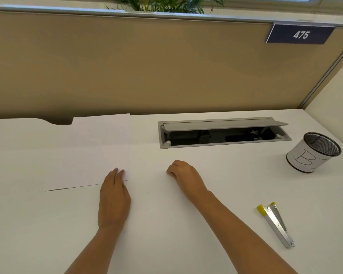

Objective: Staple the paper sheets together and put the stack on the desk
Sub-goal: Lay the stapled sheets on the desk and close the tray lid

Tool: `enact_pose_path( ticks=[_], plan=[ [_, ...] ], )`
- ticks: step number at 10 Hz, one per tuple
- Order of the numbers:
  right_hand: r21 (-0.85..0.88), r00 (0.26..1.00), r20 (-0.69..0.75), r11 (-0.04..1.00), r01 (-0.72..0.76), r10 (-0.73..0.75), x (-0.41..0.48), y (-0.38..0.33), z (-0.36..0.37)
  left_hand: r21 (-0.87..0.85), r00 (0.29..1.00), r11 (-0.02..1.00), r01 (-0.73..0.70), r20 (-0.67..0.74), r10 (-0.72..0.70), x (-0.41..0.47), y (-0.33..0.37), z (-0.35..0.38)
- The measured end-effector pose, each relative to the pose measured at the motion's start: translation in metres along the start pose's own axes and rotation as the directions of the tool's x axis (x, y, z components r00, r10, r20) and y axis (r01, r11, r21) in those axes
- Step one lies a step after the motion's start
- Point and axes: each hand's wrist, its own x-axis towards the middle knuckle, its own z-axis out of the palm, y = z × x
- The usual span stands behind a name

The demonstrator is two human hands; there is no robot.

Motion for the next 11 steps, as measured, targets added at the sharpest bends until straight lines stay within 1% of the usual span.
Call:
enact_pose_path(
  ticks=[1,2,3,5,6,7,8,9,10,11],
  plan=[
    [0.002,0.997,0.031,0.997,-0.071,0.071,0.007,-0.005,-0.005,0.004,1.000,1.000,-0.002,-0.001,0.002,0.001,0.000,0.000],
    [-0.033,0.986,0.083,0.989,-0.141,0.143,0.016,-0.011,-0.012,0.001,1.000,1.000,-0.001,-0.002,0.001,0.001,0.000,0.000],
    [-0.025,0.977,0.085,0.981,-0.194,0.196,0.023,-0.013,-0.017,0.008,1.000,1.000,0.000,0.001,0.000,0.000,0.000,0.000],
    [0.081,0.921,0.181,0.928,-0.364,0.345,0.028,-0.017,-0.020,0.002,1.000,1.000,0.003,0.002,-0.003,0.000,0.000,0.000],
    [0.233,0.913,0.134,0.883,-0.408,0.386,0.020,-0.015,-0.017,0.002,1.000,1.000,-0.002,0.000,0.002,0.000,0.000,-0.001],
    [0.547,0.848,0.165,0.668,-0.504,0.505,0.012,-0.004,-0.025,0.002,1.000,1.000,-0.006,-0.004,0.006,0.000,0.001,-0.001],
    [0.814,0.773,0.266,0.295,-0.500,0.577,0.006,0.008,-0.039,-0.001,1.000,1.000,0.000,-0.003,0.000,0.000,0.000,-0.001],
    [0.923,0.755,0.308,0.011,-0.385,0.579,0.001,0.019,-0.059,-0.004,1.000,1.000,-0.004,-0.001,0.004,-0.001,0.000,-0.001],
    [0.973,0.747,0.231,-0.137,-0.187,0.624,-0.004,0.039,-0.088,-0.007,1.000,1.000,0.000,0.002,0.000,0.000,0.000,-0.001],
    [0.995,0.690,0.099,-0.084,-0.056,0.717,-0.014,0.071,-0.127,-0.018,1.000,1.000,-0.004,-0.008,0.004,0.000,0.000,-0.001]
  ],
)
